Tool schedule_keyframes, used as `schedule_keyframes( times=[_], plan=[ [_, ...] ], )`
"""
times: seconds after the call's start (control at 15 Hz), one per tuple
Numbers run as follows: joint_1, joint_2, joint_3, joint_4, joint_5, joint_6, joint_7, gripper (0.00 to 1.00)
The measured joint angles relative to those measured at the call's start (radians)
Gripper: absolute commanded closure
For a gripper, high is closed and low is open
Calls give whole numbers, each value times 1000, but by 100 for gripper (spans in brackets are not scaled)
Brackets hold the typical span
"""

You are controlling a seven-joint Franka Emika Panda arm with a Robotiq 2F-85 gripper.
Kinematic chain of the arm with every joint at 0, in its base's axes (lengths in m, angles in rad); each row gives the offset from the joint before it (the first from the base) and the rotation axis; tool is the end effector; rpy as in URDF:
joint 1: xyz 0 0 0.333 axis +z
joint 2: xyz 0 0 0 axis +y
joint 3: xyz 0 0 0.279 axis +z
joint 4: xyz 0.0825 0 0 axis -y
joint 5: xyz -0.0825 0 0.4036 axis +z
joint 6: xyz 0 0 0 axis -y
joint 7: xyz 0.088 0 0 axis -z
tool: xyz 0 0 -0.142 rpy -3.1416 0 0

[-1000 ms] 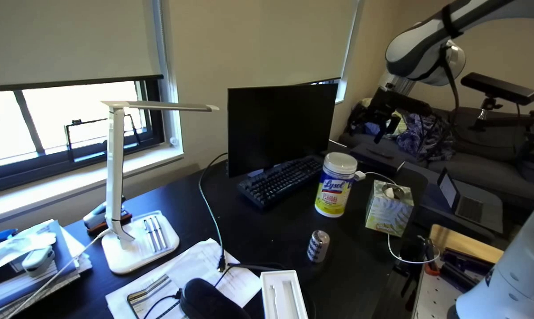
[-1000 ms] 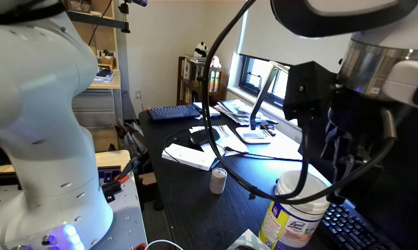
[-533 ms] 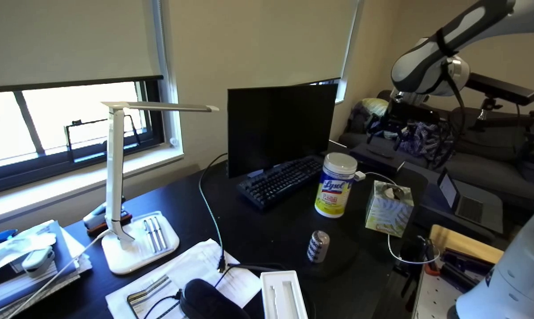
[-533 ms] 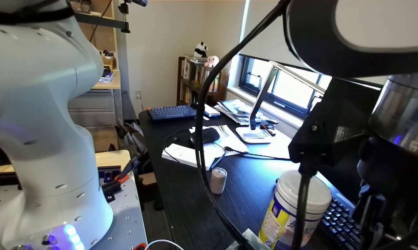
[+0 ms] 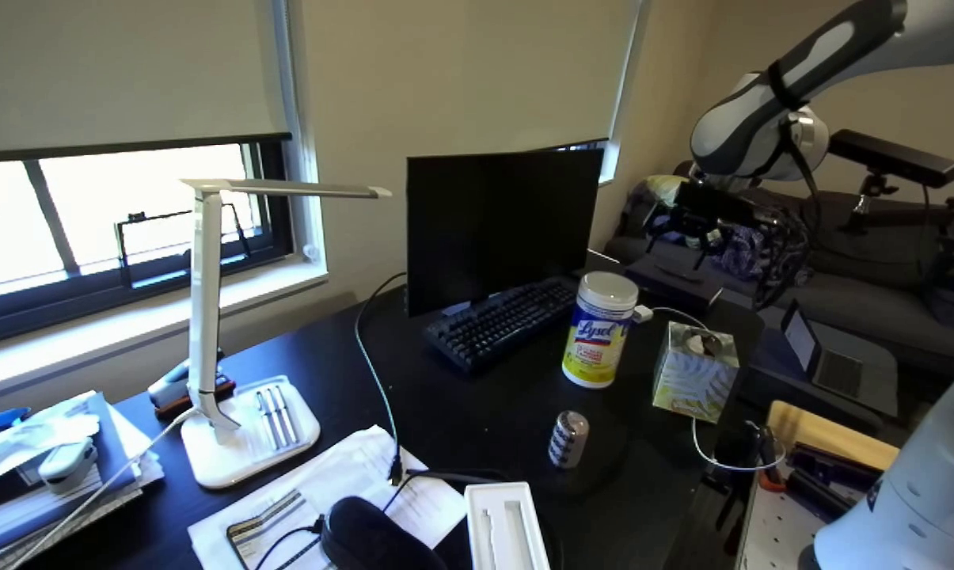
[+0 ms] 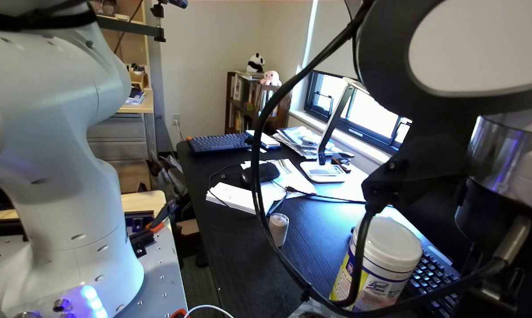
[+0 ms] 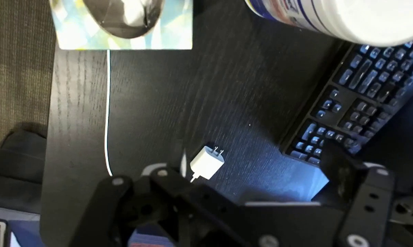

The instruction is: Move the white charger head to the left

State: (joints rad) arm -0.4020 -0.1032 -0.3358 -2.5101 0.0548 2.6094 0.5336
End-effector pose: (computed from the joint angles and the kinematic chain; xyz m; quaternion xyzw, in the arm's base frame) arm 0.3718 -0.3334 0.2506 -0.7865 0.6089 -0.1006 0.0230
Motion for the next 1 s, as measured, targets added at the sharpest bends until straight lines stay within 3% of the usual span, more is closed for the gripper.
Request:
schedule_keyframes(
  times=[0.27,0.6,1.0],
  plan=[
    [1,151,4,61,0,56,213,0],
    [25,354,-49,218,18,6,429,0],
    [36,376,-60,237,21,1,431,0]
  ],
)
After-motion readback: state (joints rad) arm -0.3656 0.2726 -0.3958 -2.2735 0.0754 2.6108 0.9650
